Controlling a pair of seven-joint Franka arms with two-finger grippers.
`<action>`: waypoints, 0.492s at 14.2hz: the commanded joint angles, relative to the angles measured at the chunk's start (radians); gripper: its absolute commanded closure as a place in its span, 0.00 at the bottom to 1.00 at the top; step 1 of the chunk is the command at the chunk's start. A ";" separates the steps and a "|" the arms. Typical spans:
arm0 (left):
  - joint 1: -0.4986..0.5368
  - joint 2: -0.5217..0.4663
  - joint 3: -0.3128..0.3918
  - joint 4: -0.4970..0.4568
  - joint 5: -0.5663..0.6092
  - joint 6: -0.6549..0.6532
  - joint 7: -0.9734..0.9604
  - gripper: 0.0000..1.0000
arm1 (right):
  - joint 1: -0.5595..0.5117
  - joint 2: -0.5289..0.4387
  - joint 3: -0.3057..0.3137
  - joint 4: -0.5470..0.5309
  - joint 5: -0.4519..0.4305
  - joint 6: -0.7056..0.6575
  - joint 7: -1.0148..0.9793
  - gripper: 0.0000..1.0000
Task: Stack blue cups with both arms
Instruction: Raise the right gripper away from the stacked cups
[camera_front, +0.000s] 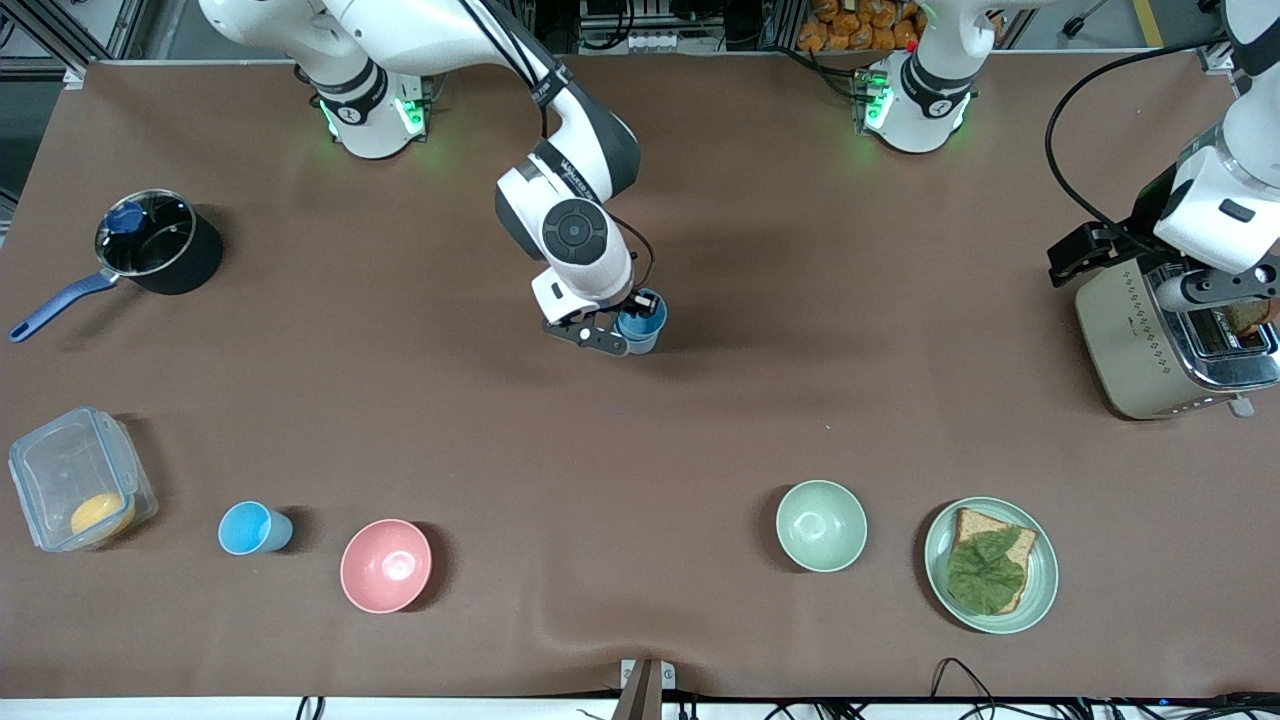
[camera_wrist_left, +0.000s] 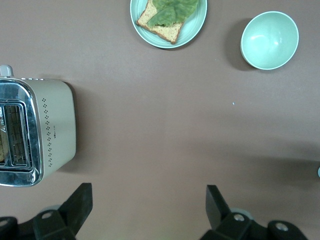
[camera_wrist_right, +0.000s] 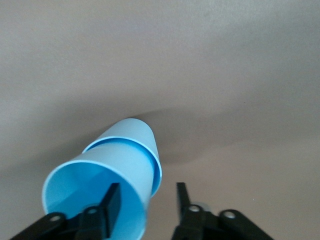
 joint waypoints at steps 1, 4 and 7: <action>-0.007 -0.015 0.009 -0.011 -0.017 -0.002 0.019 0.00 | -0.029 -0.018 -0.004 0.065 -0.016 -0.075 0.008 0.00; -0.007 -0.015 0.009 -0.011 -0.017 -0.003 0.019 0.00 | -0.101 -0.041 -0.004 0.203 -0.017 -0.285 -0.008 0.00; -0.004 -0.024 0.009 -0.008 -0.018 -0.006 0.005 0.00 | -0.193 -0.120 -0.007 0.203 -0.025 -0.385 -0.189 0.00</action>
